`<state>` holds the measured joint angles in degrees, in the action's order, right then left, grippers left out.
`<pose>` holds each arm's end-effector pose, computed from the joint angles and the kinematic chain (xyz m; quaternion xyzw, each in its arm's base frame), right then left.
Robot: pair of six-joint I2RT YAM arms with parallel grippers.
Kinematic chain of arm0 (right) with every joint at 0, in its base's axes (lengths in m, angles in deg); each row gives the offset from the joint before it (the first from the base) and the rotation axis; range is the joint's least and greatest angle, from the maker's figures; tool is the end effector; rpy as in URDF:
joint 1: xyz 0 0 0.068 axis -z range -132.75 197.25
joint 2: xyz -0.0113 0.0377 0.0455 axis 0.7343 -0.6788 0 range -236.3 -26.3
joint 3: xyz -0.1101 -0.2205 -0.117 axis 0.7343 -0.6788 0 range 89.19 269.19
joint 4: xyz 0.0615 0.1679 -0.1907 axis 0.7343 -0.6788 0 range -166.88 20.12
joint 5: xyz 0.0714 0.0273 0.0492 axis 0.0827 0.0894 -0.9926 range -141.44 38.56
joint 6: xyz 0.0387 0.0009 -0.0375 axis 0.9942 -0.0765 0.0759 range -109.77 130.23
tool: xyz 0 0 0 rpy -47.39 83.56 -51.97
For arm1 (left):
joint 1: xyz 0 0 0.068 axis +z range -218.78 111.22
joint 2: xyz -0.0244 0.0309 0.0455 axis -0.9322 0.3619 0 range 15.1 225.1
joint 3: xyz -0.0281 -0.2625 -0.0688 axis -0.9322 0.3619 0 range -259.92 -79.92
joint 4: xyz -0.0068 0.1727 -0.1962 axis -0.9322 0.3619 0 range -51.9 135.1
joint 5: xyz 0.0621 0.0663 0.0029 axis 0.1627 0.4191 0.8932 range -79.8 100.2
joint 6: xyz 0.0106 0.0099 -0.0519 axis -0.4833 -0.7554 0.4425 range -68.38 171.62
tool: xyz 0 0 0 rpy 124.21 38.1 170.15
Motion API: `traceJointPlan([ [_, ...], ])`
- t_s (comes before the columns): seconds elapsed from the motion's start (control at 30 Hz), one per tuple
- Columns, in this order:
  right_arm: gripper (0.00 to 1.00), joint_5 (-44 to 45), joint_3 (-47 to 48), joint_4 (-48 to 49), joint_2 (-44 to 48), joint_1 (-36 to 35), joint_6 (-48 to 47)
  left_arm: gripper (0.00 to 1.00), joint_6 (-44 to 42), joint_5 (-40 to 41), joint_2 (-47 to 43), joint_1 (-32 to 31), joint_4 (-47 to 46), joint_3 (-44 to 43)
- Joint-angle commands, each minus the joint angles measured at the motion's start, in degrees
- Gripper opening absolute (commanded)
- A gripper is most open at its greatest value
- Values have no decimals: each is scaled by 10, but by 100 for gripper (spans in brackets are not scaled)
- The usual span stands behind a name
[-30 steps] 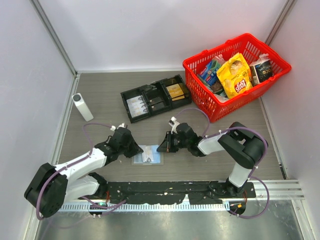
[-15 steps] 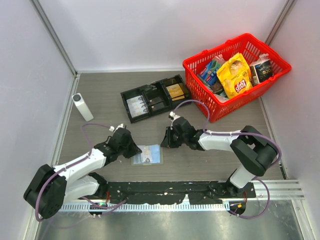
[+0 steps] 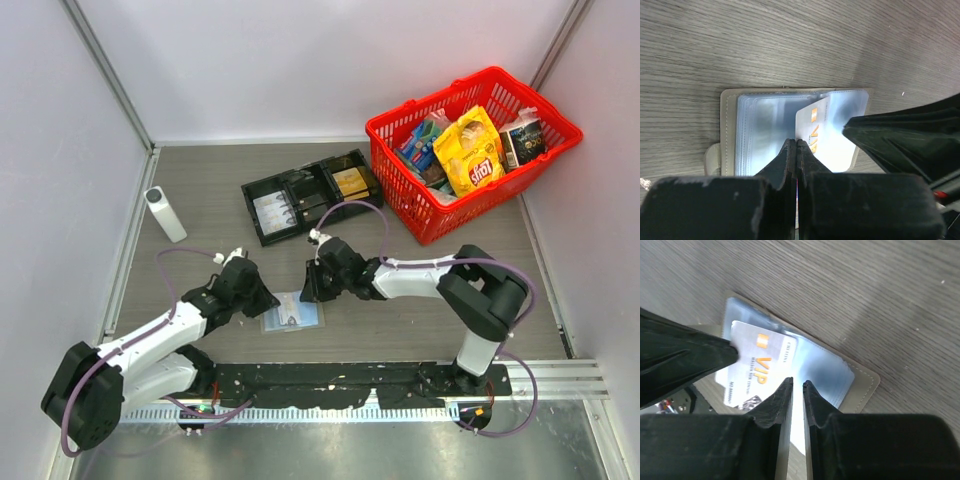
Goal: Take the credit cards out of the card holder
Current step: Remove the credit card from the card holder.
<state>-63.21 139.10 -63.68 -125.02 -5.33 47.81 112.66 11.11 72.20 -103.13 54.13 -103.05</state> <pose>0.2049 0.2796 0.1560 -0.1597 0.8977 0.3494 0.2158 0.1520 -0.1031 0.1641 -0.2196 0.9137 -0.2479 0.2357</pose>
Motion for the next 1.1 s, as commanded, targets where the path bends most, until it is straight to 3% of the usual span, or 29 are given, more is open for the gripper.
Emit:
traceJointPlan([
  [0.0, 19, -9, 18, 25, -38, -8, 0, 0, -8, 8, 5, 3, 3, -13],
  [0.27, 18, -16, 3, 48, -69, -13, 9, 1, -6, -3, 7, 2, -12, -8],
  [0.6, 16, -11, -10, 51, -72, -13, 9, 18, 0, -24, 20, 3, -33, -7],
  [0.7, 15, -11, -10, 51, -73, -14, 9, 19, 0, -30, 30, 2, -39, -7],
  [0.8, 15, -11, -10, 52, -72, -13, 7, 16, 0, -33, 33, 2, -41, -8],
  [0.97, 15, -9, -12, 52, -70, -12, 5, 0, 0, -22, 15, 3, -27, -9],
  [1.07, 15, -5, -12, 51, -66, -12, 6, 0, -1, -14, -1, 2, -7, -14],
])
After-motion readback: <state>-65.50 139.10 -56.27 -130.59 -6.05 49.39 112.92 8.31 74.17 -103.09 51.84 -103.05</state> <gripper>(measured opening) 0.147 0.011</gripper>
